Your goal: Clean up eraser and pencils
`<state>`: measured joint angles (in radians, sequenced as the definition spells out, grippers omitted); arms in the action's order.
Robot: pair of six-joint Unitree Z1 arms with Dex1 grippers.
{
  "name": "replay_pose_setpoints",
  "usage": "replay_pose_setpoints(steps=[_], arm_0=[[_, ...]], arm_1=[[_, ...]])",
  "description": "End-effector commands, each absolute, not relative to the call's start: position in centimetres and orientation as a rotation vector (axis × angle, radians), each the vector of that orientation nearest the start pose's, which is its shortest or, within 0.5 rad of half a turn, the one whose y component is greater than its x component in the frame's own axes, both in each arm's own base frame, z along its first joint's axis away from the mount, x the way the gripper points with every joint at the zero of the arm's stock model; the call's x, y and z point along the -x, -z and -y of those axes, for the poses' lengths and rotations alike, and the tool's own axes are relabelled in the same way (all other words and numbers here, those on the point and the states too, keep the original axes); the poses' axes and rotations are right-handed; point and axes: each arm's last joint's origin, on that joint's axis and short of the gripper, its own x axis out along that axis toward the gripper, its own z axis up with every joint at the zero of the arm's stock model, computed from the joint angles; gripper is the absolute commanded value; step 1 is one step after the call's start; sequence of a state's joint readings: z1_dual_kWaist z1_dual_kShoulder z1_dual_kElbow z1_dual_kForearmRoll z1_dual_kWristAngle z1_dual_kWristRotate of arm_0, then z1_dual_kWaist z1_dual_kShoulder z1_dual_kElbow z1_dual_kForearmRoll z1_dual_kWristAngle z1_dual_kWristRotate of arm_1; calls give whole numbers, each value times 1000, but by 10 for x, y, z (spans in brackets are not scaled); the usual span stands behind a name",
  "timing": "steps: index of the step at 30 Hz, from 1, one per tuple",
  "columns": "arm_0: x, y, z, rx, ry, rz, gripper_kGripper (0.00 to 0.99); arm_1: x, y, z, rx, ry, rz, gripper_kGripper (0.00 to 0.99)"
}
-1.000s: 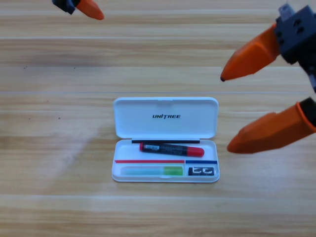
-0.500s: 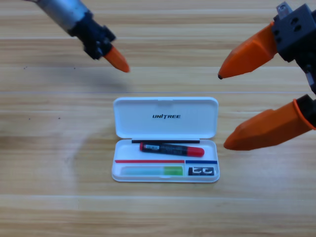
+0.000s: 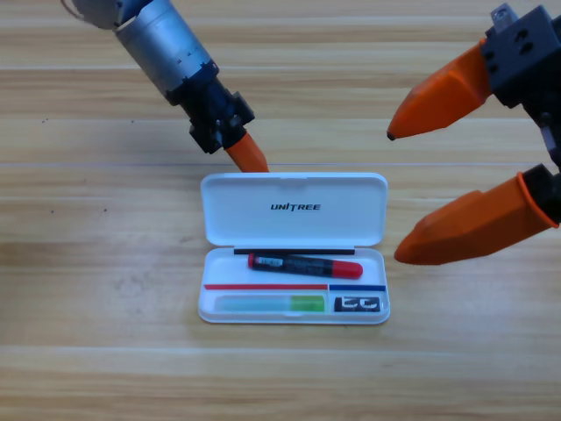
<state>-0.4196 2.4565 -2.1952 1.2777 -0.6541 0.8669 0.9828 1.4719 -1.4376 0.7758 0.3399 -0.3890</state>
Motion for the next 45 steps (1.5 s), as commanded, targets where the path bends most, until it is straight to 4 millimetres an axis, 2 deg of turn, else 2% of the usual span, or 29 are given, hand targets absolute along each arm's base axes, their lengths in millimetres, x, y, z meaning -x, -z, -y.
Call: replay_pose_setpoints(steps=[1,8,19,25,33,45], arm_0=[[-409,-238,245,-500,1508,-1089,0],[-388,-245,246,-564,1515,-1094,0],[-354,-226,240,-677,1457,-1087,0],[-339,-230,242,-731,1414,-1064,0],[-313,-223,250,-813,1374,-1051,0],[-293,-205,258,-881,1328,-1042,0]], arm_1=[[-136,-413,-224,564,-1393,-587,983],[-137,-413,-225,562,-1392,-591,983],[-140,-409,-230,565,-1392,-606,983],[-141,-408,-231,565,-1391,-611,983],[-142,-407,-232,564,-1392,-617,983],[-144,-405,-235,565,-1391,-626,983]])
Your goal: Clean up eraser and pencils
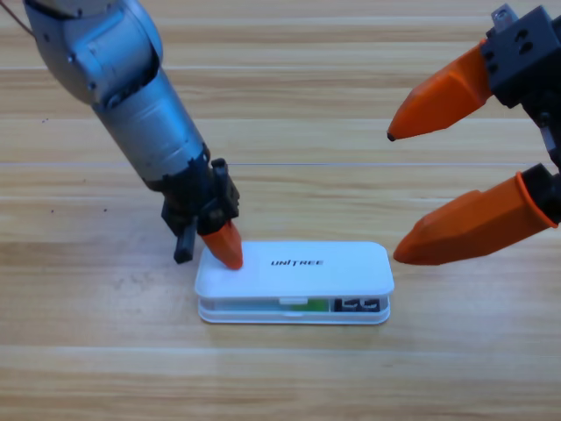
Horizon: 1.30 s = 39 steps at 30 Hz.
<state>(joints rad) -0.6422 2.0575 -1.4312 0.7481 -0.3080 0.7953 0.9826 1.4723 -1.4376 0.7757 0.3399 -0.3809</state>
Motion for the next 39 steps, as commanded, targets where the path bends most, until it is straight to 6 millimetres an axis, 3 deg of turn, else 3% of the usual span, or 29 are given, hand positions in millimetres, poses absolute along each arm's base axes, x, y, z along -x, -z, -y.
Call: replay_pose_setpoints(steps=[1,16,25,27,29,32,36,39], arm_0=[[-292,-203,259,-883,1323,-1041,0],[-285,-181,265,-894,1309,-1000,0],[-272,-156,260,-889,1321,-1017,0],[-270,-169,258,-873,1316,-994,0],[-267,-195,255,-863,1314,-951,0],[-257,-253,247,-809,1320,-866,0],[-224,-328,218,-739,1293,-712,0],[-196,-362,194,-707,1286,-642,0]], arm_1=[[-144,-405,-236,565,-1391,-627,983],[-145,-405,-236,559,-1389,-628,983],[-145,-406,-236,559,-1387,-629,983],[-145,-406,-236,559,-1387,-629,983],[-145,-406,-236,559,-1387,-629,983],[-145,-406,-236,558,-1388,-629,983],[-145,-405,-236,559,-1387,-631,983],[-145,-405,-237,559,-1386,-633,983]])
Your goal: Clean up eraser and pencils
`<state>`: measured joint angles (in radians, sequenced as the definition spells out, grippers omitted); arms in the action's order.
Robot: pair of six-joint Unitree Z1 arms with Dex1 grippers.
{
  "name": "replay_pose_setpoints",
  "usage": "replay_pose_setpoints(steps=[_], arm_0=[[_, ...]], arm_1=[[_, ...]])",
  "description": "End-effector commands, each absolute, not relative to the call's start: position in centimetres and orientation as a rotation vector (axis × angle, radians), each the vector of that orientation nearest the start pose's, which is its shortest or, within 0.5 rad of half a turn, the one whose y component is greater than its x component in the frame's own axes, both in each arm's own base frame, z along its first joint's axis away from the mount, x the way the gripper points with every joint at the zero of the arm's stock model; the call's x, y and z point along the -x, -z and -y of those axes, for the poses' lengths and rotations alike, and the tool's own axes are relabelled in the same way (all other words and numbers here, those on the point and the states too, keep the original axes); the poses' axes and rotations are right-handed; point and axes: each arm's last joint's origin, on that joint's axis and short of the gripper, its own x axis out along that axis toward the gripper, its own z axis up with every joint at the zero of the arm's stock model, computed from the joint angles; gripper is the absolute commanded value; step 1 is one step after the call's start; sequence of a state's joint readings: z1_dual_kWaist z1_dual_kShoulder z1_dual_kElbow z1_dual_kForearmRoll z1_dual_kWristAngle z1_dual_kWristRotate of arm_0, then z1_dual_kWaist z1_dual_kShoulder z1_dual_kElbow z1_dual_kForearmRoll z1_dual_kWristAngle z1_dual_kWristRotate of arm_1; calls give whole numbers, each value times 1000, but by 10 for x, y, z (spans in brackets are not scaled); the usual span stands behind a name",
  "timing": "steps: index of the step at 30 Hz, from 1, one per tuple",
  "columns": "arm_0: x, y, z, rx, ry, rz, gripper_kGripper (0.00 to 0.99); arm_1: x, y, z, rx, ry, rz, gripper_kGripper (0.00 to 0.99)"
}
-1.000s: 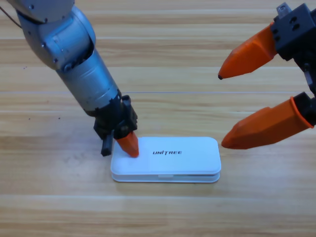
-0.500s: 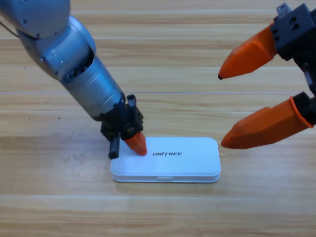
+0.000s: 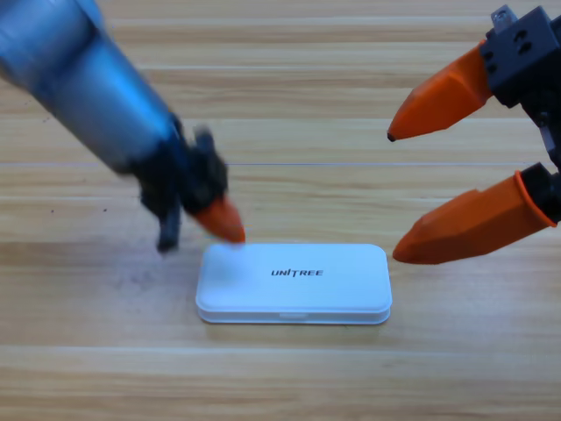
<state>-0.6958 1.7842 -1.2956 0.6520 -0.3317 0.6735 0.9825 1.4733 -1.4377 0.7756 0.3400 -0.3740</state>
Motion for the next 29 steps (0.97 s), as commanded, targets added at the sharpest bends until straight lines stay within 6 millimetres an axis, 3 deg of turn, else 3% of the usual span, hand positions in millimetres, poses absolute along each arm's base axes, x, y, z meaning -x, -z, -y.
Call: replay_pose_setpoints(steps=[1,5,8,11,12,13,14,15,29], arm_0=[[-186,-371,187,-695,1291,-623,0],[-154,-395,160,-621,1291,-596,0],[-135,-396,146,-540,1294,-610,0],[-129,-390,141,-538,1301,-622,0],[-128,-387,140,-543,1293,-630,321],[-128,-385,139,-550,1282,-638,730],[-127,-383,138,-554,1277,-643,954],[-127,-382,137,-557,1273,-647,989],[-121,-377,130,-553,1231,-657,990]], arm_1=[[-145,-405,-237,559,-1386,-633,983],[-145,-405,-237,558,-1386,-632,985],[-145,-405,-237,557,-1386,-633,985],[-145,-405,-237,557,-1386,-633,985],[-145,-405,-237,558,-1384,-633,985],[-145,-405,-237,556,-1384,-634,985],[-145,-405,-237,556,-1384,-634,985],[-145,-406,-237,556,-1384,-632,985],[-146,-404,-237,557,-1382,-640,986]])
